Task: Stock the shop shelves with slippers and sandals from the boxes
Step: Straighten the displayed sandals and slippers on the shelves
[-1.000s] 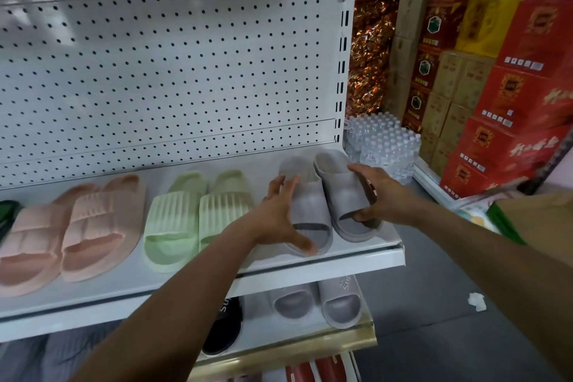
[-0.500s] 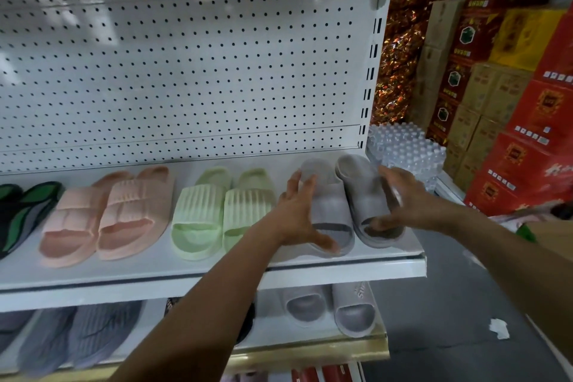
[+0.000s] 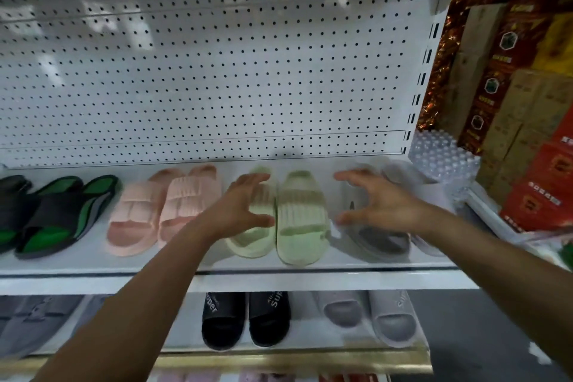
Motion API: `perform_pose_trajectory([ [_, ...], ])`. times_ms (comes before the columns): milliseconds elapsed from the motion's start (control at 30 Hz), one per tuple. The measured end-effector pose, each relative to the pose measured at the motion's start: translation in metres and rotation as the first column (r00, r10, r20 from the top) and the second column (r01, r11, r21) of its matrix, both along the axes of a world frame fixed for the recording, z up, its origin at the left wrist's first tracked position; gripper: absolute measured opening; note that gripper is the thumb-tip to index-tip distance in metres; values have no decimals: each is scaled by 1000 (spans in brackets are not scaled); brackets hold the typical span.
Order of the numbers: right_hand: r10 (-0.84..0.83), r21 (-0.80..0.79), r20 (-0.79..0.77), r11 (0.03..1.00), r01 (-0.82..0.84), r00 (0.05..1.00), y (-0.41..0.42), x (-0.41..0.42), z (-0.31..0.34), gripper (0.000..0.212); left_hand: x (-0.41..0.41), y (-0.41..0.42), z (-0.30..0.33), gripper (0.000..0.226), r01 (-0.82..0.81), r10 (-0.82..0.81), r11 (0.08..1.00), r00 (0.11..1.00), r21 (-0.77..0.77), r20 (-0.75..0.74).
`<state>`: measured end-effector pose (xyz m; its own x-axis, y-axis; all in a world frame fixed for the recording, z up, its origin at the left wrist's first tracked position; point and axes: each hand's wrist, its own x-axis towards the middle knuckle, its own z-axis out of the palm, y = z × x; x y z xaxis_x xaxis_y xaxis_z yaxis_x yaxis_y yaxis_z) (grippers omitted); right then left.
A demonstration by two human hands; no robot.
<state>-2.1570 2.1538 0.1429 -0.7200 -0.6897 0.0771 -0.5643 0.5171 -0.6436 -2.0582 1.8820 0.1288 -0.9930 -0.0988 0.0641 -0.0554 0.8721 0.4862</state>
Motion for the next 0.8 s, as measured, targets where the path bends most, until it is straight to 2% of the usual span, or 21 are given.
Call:
perform_pose_trajectory([
  [67,44,101,-55,994,-39,998,-29,9,-5,90,-3,-14,4,96,32,-29,997,999,-70,41],
  [167,61,307,-167,952,-7,984,-63,11,-14,103,-9,-26,4,105,102,-63,972,981,-213,182],
  [267,48,390,-190,920,31,981,-77,6,-20,107,-17,-34,2,107,124,-65,964,967,-234,245],
  [433,28,403,-228,912,69,973,-86,-4,-15,102,-20,-44,2,99,165,-129,965,976,-205,175],
  [567,-17,356,-160,932,74,987,-84,-5,-13,101,-21,-50,0,102,199,-178,969,973,-145,147],
  [800,-36,347,-134,934,81,990,-83,-2,-11,101,-20,-55,0,104,246,-232,965,963,-93,140],
])
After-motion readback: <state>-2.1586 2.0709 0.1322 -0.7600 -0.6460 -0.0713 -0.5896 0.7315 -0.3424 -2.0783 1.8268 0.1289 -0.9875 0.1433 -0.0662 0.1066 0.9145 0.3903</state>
